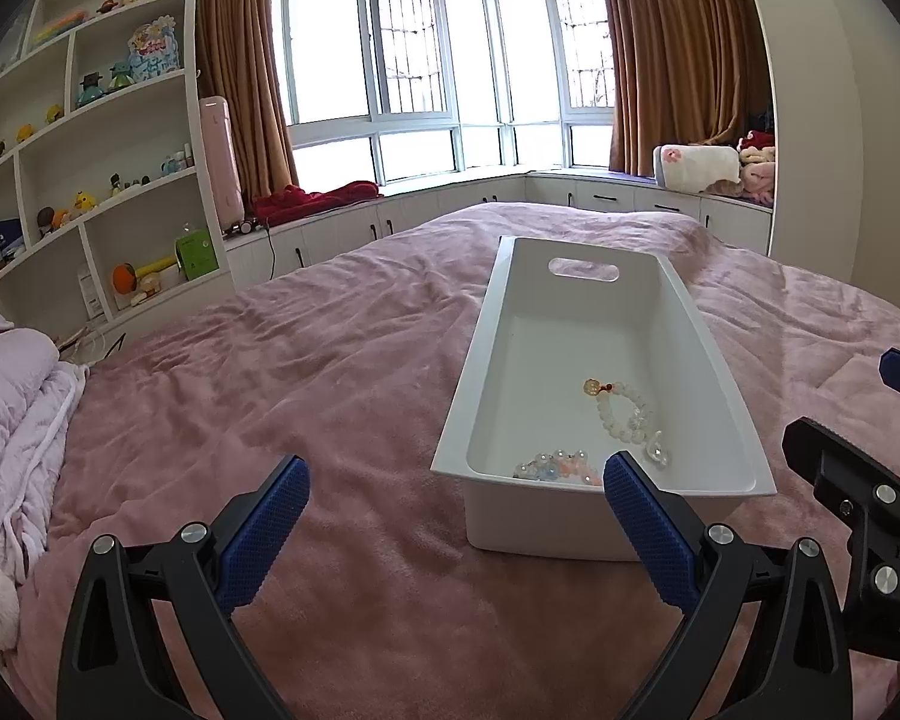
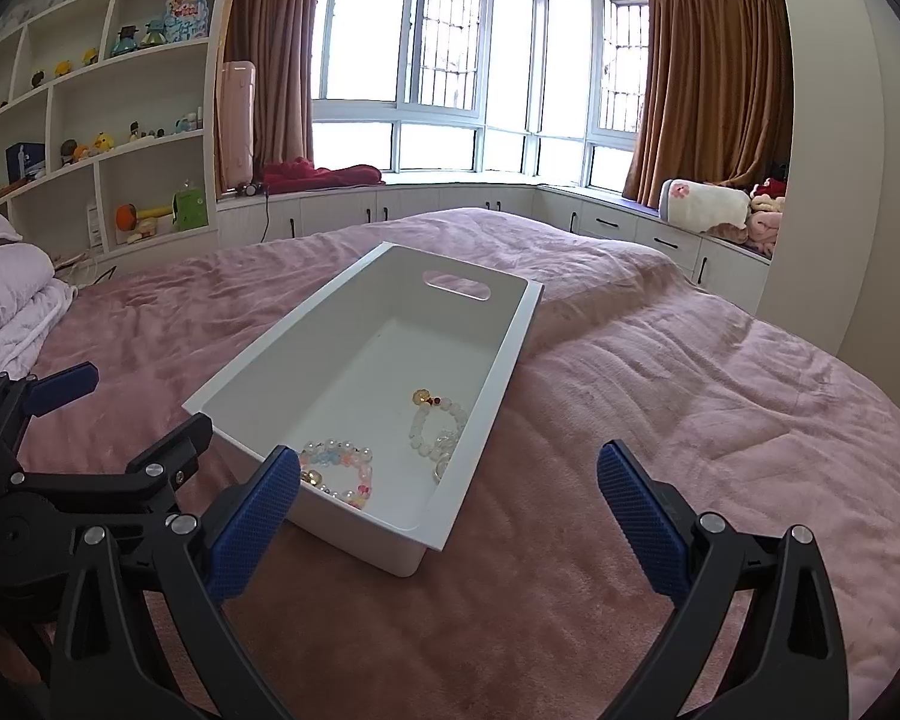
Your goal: Organize jewelry
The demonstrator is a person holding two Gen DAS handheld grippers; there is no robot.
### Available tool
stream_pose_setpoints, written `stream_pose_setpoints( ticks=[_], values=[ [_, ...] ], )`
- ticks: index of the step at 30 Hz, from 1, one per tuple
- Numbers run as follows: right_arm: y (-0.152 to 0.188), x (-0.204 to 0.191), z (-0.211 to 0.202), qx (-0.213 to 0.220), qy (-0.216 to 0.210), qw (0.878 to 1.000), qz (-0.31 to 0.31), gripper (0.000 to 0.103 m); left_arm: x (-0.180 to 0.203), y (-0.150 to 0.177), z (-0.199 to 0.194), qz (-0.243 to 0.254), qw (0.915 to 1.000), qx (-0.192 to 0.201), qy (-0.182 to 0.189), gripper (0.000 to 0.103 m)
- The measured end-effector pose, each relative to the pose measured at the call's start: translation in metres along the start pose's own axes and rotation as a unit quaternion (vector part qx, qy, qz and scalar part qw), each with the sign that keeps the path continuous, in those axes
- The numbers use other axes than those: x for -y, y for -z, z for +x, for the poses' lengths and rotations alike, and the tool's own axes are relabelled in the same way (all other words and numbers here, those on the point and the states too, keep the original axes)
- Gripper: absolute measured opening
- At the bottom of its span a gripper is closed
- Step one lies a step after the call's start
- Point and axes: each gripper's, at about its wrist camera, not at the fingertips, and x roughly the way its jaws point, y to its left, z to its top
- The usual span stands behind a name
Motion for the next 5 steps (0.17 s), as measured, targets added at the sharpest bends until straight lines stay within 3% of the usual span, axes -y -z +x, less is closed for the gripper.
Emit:
stream_pose_setpoints(
  ticks=[5],
  values=[
    [0.0006,-0.0009,0.0001,-0.001,0.0,1.0,0.001,0.098,-0.0022,0.0003,0.0021,-0.005,1.0,-0.001,0.003,0.099]
  ],
)
